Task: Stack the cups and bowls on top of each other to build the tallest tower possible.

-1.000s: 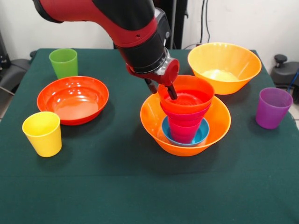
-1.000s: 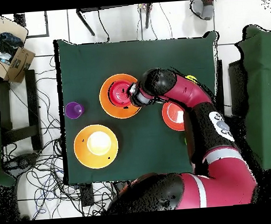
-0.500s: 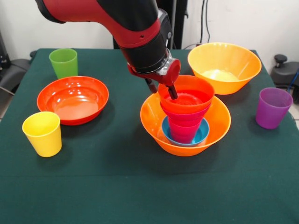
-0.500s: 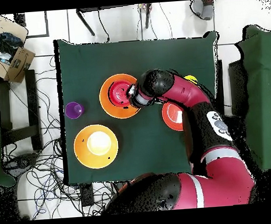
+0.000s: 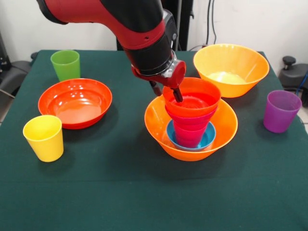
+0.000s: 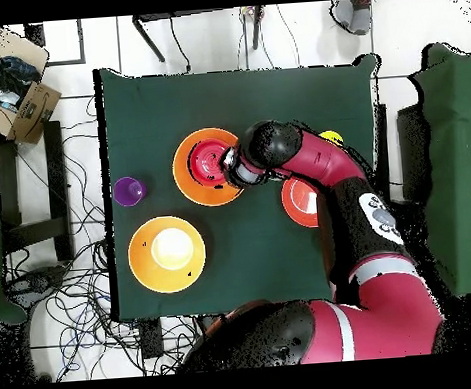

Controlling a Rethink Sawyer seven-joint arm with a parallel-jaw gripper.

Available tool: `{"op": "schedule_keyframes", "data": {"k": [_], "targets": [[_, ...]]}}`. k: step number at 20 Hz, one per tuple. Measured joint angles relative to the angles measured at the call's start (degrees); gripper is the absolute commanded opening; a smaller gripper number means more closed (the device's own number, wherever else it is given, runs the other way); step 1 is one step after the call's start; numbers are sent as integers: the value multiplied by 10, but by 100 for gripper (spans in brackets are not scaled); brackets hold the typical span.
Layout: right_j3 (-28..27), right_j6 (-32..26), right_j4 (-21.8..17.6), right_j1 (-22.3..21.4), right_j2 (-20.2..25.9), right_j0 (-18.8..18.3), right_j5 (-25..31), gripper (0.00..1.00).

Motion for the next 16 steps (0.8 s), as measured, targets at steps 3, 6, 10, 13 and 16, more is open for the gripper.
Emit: {"op": "schedule_keyframes", "data": {"k": [3, 6, 10, 13, 16], "targets": [[4, 0, 0, -4, 0, 0, 0, 100], [12, 0, 0, -11, 0, 0, 0, 100], [29, 0, 0, -28, 0, 0, 0, 100], [54, 0, 0, -53, 0, 0, 0, 100], [67, 0, 0, -66, 0, 0, 0, 100]]}}
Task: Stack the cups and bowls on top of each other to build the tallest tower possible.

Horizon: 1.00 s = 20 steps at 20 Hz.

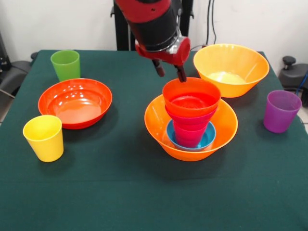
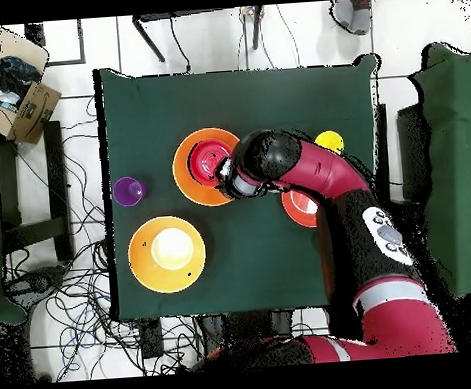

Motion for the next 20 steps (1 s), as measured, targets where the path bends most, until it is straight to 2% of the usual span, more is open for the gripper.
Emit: {"op": "schedule_keyframes", "data": {"k": [11, 20], "targets": [[25, 0, -2, -43, -2, 5, 0, 100], [-45, 0, -65, -69, -12, 15, 8, 100]]}}
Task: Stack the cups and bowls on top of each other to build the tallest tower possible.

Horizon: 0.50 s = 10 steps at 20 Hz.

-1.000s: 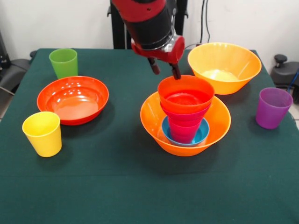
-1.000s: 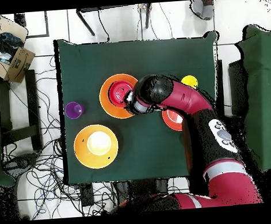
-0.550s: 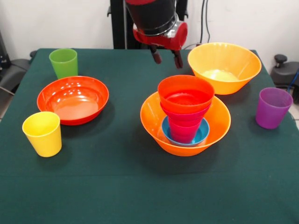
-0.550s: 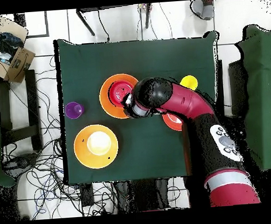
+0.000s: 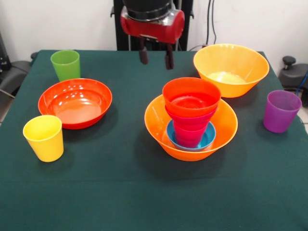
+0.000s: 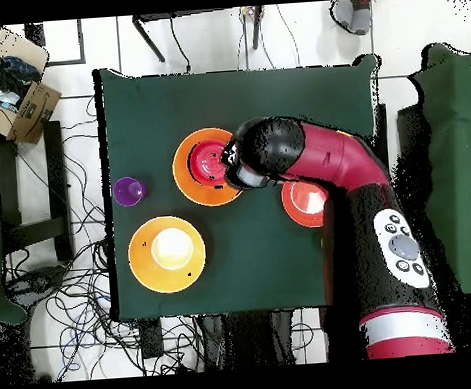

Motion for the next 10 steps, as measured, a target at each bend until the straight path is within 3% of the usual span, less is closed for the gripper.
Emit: {"op": "schedule_keyframes", "data": {"k": [10], "targets": [[-117, 0, -48, -1, 0, -13, 22, 100]]}}
